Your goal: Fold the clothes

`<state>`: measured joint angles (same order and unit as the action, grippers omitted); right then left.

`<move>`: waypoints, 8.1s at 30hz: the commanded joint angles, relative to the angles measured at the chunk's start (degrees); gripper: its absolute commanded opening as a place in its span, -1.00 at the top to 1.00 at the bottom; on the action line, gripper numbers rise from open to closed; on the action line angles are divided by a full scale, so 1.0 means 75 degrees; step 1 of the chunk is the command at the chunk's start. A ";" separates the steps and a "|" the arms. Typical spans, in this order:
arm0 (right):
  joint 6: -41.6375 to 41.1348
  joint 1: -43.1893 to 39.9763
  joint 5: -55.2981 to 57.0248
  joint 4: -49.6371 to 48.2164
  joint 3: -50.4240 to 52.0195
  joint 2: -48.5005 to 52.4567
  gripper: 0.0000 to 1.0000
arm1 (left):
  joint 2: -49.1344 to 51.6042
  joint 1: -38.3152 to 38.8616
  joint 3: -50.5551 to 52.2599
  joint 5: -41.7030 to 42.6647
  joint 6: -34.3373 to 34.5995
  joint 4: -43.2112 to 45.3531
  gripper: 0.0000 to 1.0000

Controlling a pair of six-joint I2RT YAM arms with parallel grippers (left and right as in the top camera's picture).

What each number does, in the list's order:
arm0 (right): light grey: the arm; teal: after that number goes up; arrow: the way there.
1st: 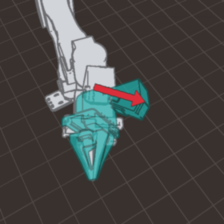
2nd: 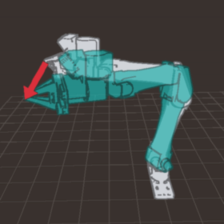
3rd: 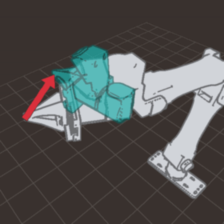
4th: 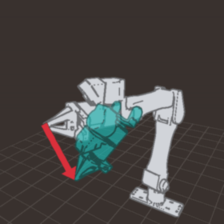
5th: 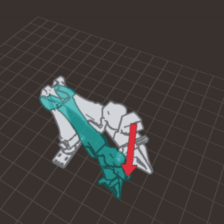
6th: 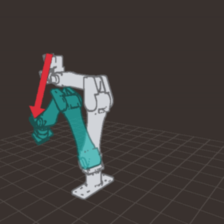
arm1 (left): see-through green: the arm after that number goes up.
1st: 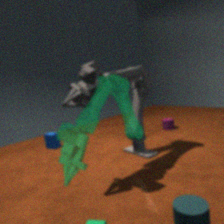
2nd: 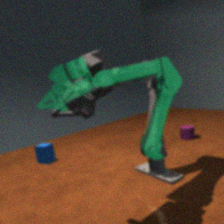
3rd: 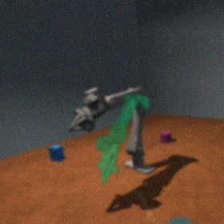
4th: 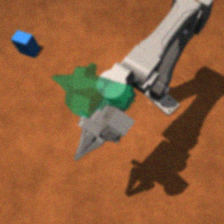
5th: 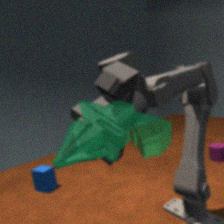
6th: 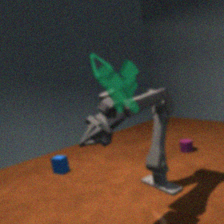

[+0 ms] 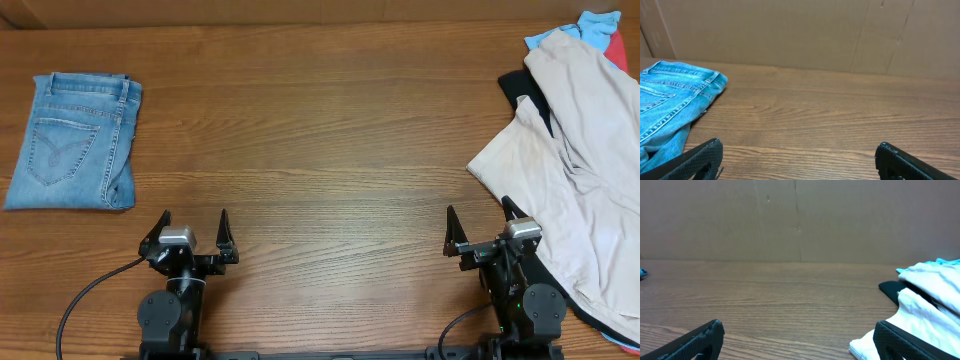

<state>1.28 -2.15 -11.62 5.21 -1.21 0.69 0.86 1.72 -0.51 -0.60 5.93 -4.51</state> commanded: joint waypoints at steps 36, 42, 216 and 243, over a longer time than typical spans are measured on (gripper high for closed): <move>0.0009 0.0035 -0.0006 -0.0032 0.0012 -0.0067 -1.00 | -0.0073 -0.0076 0.0032 0.0012 -0.0163 0.0032 -0.99; 0.0009 0.0035 -0.0006 -0.0032 0.0012 -0.0067 -1.00 | -0.0073 -0.0076 0.0032 0.0009 -0.0163 0.0029 -1.00; -0.1888 0.1743 0.0726 0.8163 -0.8352 1.1712 -1.00 | 1.0110 0.0697 -0.7347 0.2002 0.2669 -0.2970 -1.00; -0.1775 0.2873 0.1536 0.4680 -0.5473 1.1797 0.92 | 1.0112 0.0385 -0.7347 0.2229 0.2640 -0.3217 -1.00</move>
<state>-12.32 19.11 1.98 40.38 -43.53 88.60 77.60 4.84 -54.17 15.05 25.39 -28.71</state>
